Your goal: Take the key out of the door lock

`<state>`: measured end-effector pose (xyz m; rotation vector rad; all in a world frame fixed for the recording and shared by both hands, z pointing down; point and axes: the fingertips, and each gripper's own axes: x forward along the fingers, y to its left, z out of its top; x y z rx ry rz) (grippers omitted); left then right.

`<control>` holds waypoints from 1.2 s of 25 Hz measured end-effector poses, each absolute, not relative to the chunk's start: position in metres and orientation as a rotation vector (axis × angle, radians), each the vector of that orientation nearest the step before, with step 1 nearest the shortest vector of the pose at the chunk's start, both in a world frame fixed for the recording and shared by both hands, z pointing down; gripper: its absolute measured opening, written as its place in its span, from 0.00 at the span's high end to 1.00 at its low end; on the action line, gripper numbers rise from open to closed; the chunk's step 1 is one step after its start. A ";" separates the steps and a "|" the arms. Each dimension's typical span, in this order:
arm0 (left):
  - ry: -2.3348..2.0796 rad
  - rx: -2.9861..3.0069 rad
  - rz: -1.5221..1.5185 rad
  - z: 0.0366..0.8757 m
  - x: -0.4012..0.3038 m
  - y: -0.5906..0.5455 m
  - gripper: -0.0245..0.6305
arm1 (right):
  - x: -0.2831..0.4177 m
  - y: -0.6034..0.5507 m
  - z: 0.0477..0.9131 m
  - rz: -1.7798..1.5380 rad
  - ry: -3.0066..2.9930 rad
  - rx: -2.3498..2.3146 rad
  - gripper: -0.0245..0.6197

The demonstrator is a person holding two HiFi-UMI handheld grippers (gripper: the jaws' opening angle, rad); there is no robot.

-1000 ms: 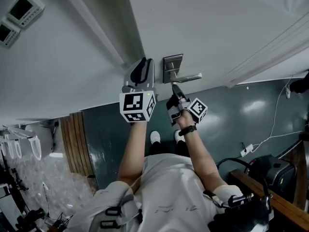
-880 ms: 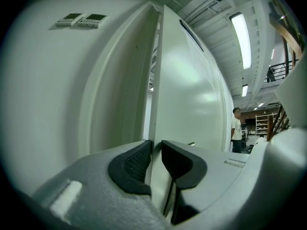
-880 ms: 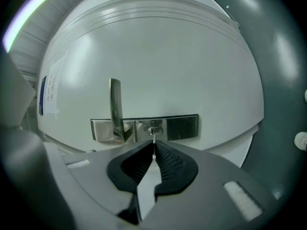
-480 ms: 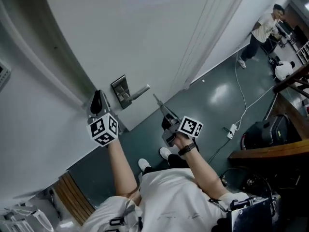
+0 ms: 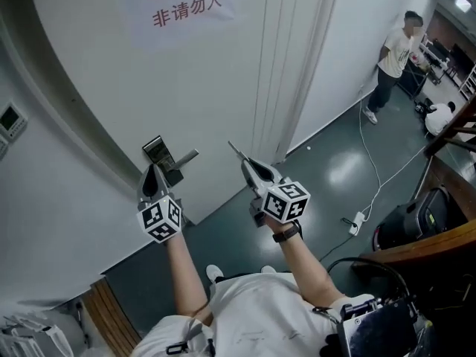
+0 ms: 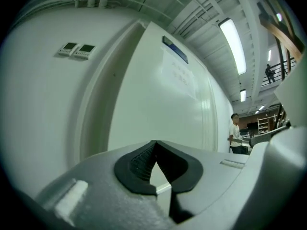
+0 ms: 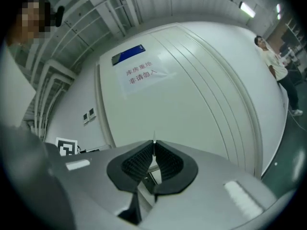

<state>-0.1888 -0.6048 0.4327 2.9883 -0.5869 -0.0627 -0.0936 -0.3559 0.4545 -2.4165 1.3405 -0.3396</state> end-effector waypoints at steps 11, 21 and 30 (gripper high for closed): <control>-0.443 3.116 -0.096 0.412 -0.188 -0.409 0.96 | -0.119 -0.287 0.415 -0.141 1.491 -2.529 0.92; -0.347 3.142 -0.113 0.388 -0.207 -0.389 0.96 | -0.151 -0.310 0.400 -0.082 1.557 -2.559 0.92; -0.238 3.143 -0.077 0.397 -0.201 -0.389 0.96 | -0.144 -0.310 0.407 -0.119 1.481 -2.569 0.92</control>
